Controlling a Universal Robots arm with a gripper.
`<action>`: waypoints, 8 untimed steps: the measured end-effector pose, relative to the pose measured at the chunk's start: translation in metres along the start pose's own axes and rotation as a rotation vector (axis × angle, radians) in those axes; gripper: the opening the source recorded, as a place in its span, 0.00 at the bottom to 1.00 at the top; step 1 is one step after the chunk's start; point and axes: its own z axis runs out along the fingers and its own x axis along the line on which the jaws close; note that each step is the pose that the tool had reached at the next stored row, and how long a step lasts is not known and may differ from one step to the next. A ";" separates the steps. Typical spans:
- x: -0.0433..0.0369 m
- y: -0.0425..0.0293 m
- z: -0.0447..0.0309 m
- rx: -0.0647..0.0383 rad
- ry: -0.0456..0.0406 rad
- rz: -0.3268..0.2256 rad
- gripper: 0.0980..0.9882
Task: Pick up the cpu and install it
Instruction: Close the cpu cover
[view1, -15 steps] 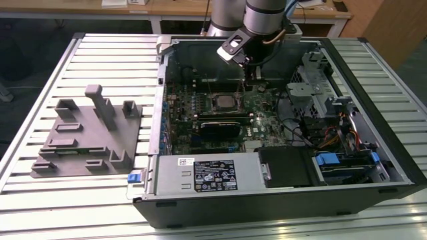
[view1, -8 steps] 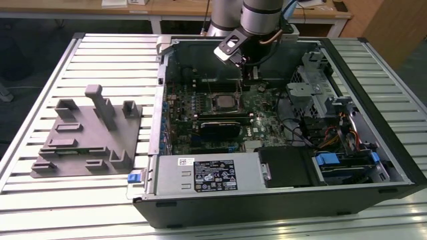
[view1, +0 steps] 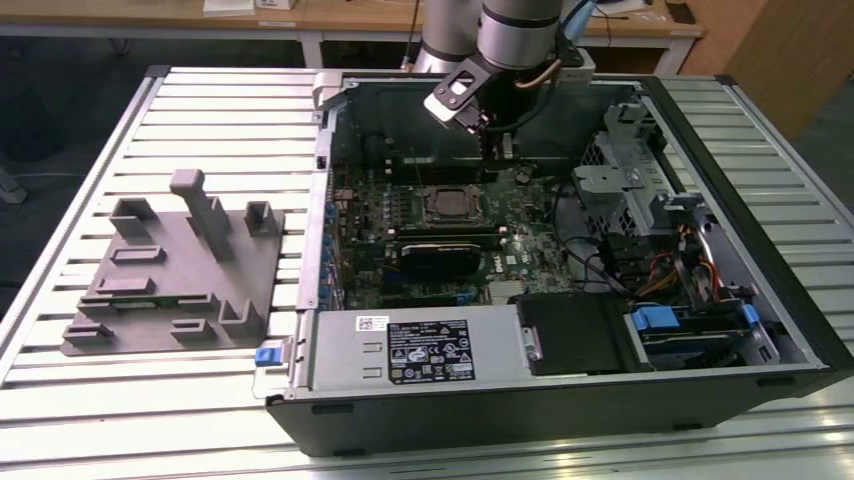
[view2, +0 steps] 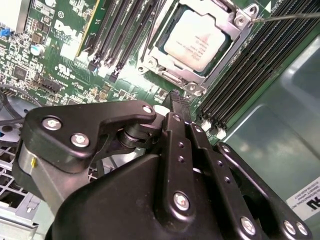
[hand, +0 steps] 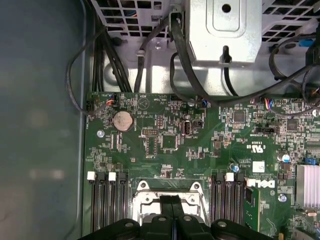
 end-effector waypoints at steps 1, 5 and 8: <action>0.0000 -0.0010 0.0000 0.000 -0.0001 0.000 0.01; -0.0001 -0.0066 0.0004 0.000 0.0000 0.000 0.01; -0.0003 -0.0116 0.0006 0.000 0.0000 0.000 0.01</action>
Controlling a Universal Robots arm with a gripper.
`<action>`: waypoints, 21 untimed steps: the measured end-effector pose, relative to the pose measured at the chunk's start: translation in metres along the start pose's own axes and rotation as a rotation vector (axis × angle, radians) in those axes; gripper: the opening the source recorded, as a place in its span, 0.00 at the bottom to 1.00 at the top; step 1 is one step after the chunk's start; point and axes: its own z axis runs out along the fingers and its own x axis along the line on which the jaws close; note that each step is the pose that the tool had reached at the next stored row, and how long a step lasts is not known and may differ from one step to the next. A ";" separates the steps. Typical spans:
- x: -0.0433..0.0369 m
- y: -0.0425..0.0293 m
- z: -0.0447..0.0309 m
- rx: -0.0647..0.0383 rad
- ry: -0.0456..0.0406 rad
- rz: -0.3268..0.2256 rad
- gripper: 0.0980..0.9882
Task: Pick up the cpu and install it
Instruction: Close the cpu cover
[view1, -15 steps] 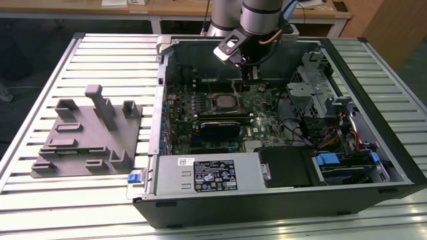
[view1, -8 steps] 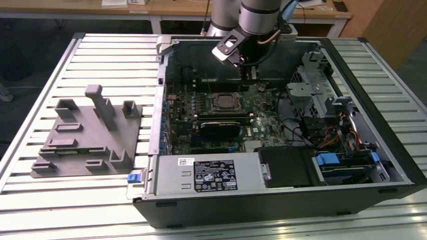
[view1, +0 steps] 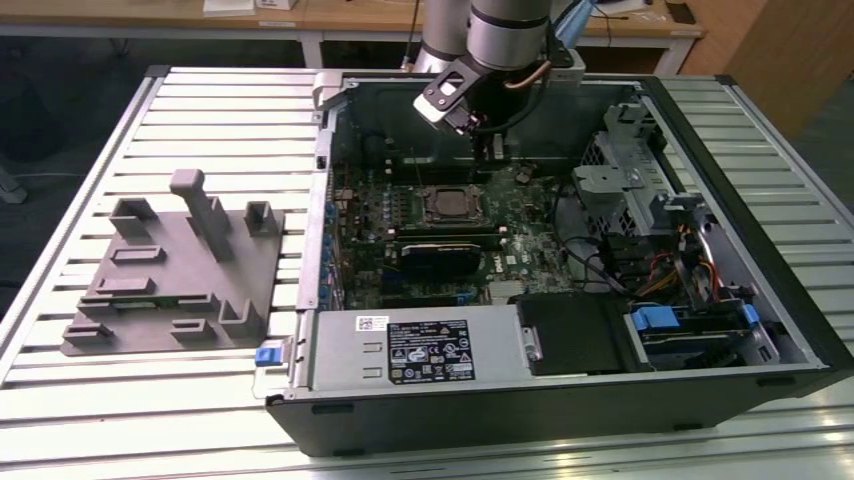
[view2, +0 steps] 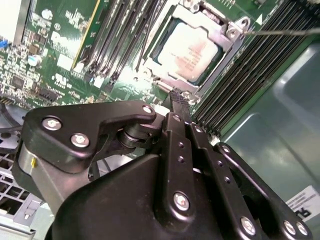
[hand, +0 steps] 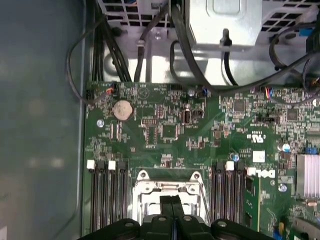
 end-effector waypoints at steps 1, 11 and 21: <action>0.0000 -0.0014 0.0000 0.000 -0.0002 0.000 0.01; 0.0000 -0.0058 0.0001 0.000 0.0001 0.000 0.01; -0.0003 -0.0191 0.0001 0.000 -0.0001 0.000 0.01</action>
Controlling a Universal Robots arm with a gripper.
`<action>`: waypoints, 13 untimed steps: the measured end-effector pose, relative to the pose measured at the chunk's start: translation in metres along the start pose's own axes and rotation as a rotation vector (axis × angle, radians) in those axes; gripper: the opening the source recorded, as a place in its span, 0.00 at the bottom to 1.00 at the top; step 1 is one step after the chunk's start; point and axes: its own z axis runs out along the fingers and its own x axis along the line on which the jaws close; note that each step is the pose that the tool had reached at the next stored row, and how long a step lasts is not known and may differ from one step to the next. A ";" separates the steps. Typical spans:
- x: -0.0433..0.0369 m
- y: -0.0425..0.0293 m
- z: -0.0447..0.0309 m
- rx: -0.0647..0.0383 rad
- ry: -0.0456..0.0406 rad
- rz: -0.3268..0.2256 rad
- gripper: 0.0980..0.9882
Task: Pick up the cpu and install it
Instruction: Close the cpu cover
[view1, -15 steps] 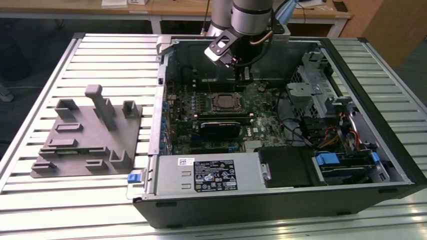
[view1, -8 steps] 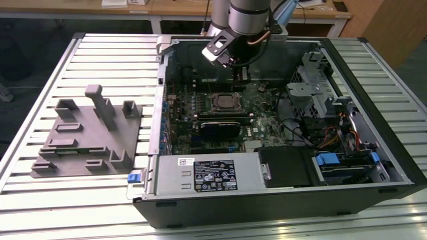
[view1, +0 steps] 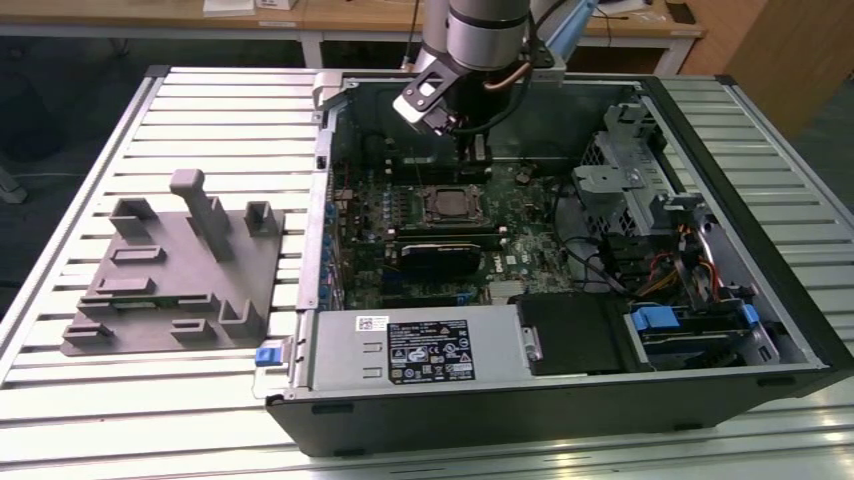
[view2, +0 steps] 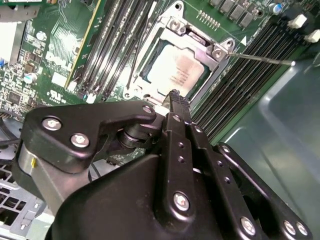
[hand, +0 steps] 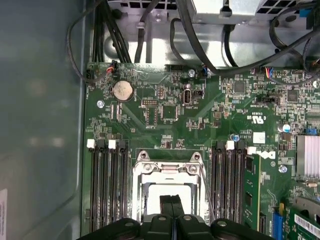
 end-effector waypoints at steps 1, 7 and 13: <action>-0.0003 -0.0008 0.0000 0.000 -0.0001 0.000 0.01; -0.0015 -0.0081 0.0007 0.000 0.0001 0.000 0.01; -0.0024 -0.0133 0.0022 0.000 0.0001 0.000 0.01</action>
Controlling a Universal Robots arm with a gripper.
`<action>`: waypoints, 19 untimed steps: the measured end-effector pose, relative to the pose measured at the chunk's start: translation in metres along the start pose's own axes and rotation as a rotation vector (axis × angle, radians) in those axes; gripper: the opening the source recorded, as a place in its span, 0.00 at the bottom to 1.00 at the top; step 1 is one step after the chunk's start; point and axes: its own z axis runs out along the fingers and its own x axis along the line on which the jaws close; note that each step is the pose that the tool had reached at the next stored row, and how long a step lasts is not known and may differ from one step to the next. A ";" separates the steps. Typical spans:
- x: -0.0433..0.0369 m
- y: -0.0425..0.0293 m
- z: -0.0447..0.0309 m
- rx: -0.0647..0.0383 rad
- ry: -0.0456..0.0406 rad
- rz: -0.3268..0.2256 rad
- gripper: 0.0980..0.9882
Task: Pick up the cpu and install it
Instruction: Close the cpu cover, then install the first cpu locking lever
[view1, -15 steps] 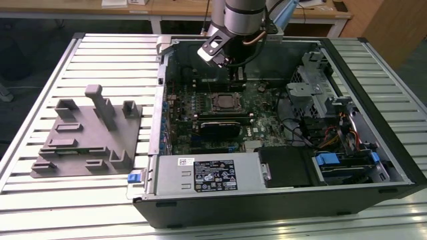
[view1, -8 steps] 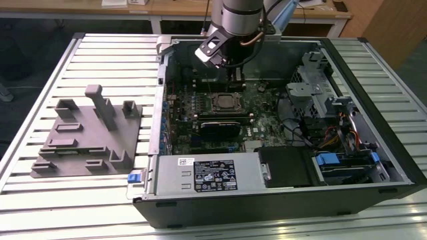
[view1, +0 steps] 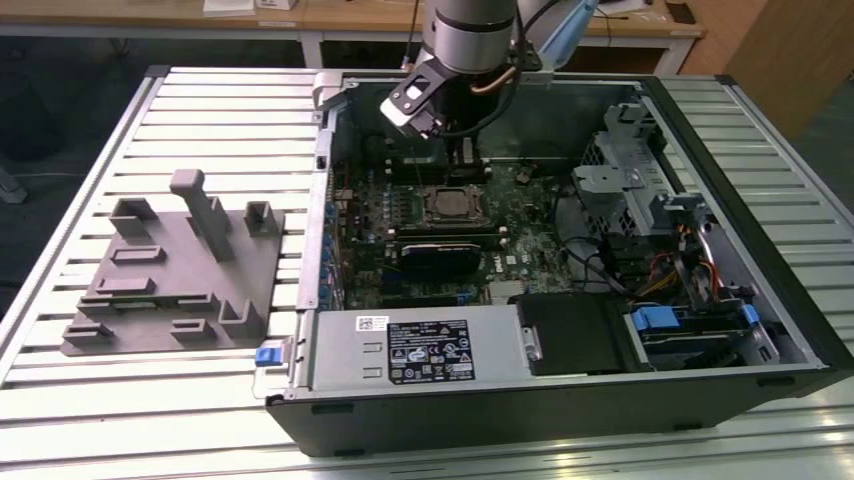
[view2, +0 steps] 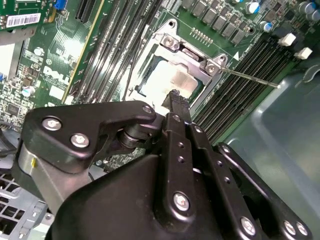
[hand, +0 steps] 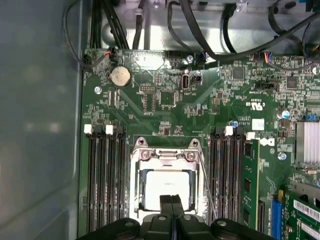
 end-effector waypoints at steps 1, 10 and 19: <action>-0.0005 0.0000 0.0001 0.000 -0.0001 0.000 0.01; -0.0026 0.0001 0.0009 0.000 -0.0001 0.000 0.01; -0.0030 0.0005 0.0010 0.000 -0.0001 0.000 0.01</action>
